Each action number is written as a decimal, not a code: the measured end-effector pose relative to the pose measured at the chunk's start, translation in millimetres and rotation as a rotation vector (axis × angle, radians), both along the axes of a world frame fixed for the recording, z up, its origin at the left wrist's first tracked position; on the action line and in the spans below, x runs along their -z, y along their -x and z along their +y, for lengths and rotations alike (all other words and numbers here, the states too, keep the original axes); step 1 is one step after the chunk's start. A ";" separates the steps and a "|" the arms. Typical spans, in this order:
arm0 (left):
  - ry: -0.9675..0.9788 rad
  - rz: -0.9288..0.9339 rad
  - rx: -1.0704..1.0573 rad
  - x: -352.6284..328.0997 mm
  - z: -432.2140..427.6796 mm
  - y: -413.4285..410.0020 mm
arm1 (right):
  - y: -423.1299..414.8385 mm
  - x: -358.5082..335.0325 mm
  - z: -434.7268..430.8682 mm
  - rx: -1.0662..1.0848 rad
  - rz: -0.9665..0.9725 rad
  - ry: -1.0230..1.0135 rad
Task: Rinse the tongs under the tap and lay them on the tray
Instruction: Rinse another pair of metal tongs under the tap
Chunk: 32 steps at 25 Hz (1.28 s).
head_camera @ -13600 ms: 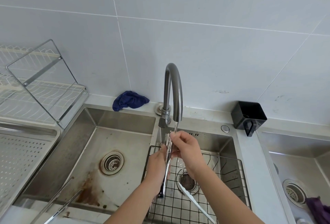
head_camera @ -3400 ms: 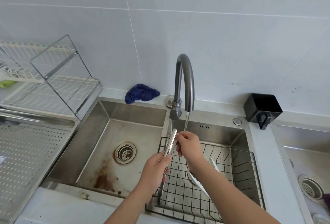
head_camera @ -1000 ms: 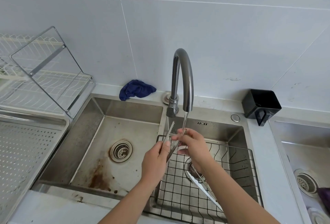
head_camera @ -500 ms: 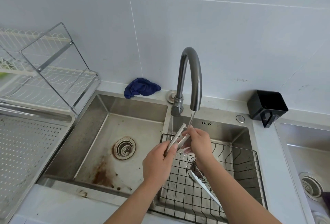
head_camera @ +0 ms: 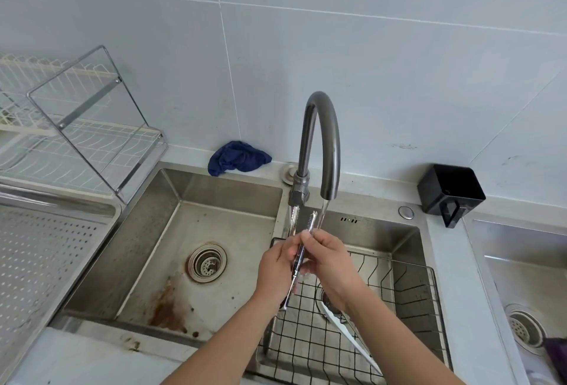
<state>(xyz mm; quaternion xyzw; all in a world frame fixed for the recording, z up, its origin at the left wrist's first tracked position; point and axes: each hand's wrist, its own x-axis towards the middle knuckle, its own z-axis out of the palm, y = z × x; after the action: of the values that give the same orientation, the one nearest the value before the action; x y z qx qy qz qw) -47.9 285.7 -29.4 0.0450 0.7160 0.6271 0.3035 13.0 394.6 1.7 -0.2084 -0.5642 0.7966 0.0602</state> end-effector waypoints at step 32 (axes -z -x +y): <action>0.185 0.228 0.251 3.0 -32.5 -11.1 | 22.6 17.1 14.0 0.265 -0.294 -0.233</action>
<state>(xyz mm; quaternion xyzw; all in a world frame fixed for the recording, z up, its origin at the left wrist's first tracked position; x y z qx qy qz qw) -36.8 253.2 -32.4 0.1768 0.7890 0.5066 0.2992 -9.5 408.6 -15.4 -0.3863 -0.6226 0.6724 0.1049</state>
